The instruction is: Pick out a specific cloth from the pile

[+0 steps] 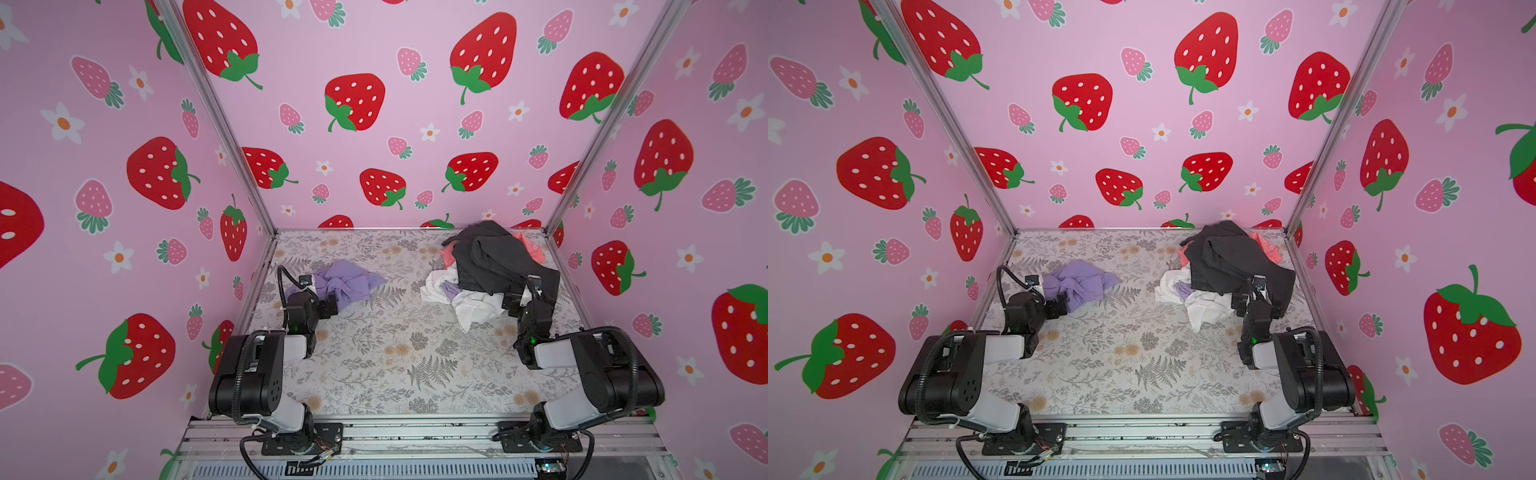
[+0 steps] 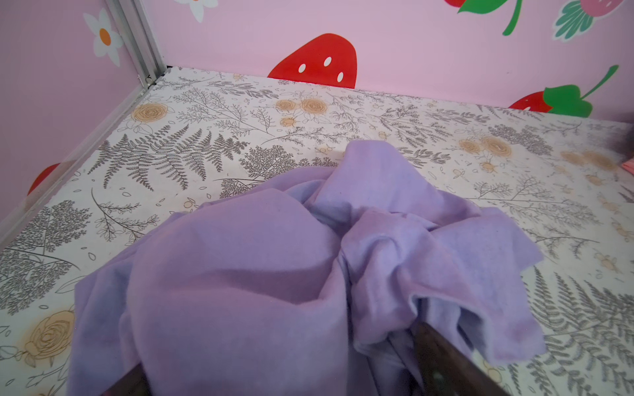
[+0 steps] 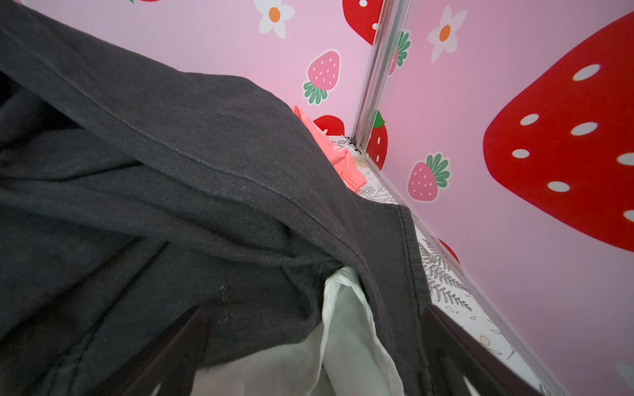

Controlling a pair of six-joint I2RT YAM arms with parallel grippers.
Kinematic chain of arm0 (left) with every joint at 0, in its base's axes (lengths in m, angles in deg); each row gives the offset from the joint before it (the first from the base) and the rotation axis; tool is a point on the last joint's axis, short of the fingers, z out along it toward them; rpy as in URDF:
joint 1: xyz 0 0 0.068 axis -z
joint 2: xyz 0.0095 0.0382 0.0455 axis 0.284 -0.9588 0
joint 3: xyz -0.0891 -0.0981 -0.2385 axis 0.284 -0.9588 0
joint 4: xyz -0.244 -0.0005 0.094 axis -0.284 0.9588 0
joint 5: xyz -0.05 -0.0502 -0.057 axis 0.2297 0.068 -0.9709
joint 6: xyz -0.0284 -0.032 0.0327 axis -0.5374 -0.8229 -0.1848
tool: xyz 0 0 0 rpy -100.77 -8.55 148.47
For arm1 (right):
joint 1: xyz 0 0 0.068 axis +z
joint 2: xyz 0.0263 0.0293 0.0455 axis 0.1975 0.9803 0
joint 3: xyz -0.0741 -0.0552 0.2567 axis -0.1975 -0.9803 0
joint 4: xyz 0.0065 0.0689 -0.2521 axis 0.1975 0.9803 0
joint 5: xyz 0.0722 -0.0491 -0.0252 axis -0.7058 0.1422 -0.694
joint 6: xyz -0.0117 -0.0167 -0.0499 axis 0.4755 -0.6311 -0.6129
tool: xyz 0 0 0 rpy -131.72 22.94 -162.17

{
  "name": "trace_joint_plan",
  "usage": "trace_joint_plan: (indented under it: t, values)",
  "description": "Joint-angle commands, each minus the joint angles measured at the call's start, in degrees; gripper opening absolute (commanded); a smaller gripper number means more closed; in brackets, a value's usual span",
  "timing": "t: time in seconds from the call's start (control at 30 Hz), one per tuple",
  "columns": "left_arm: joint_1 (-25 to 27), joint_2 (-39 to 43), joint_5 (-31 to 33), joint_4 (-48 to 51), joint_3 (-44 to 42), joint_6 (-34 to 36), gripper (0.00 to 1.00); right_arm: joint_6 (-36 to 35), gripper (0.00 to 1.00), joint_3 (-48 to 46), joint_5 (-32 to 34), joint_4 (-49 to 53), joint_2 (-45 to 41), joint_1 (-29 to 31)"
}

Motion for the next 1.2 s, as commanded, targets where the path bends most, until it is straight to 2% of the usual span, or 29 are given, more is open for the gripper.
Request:
trace_joint_plan:
  t: [0.0,1.17]
  values:
    - [0.33,-0.55,-1.34,0.75,1.75,1.14,0.99,-0.43,1.00,0.61,-0.29,-0.80,0.23,-0.37]
    - [1.12,-0.57,0.51,1.15,1.90,1.49,0.99,-0.43,1.00,0.61,-0.25,-0.87,0.19,-0.36]
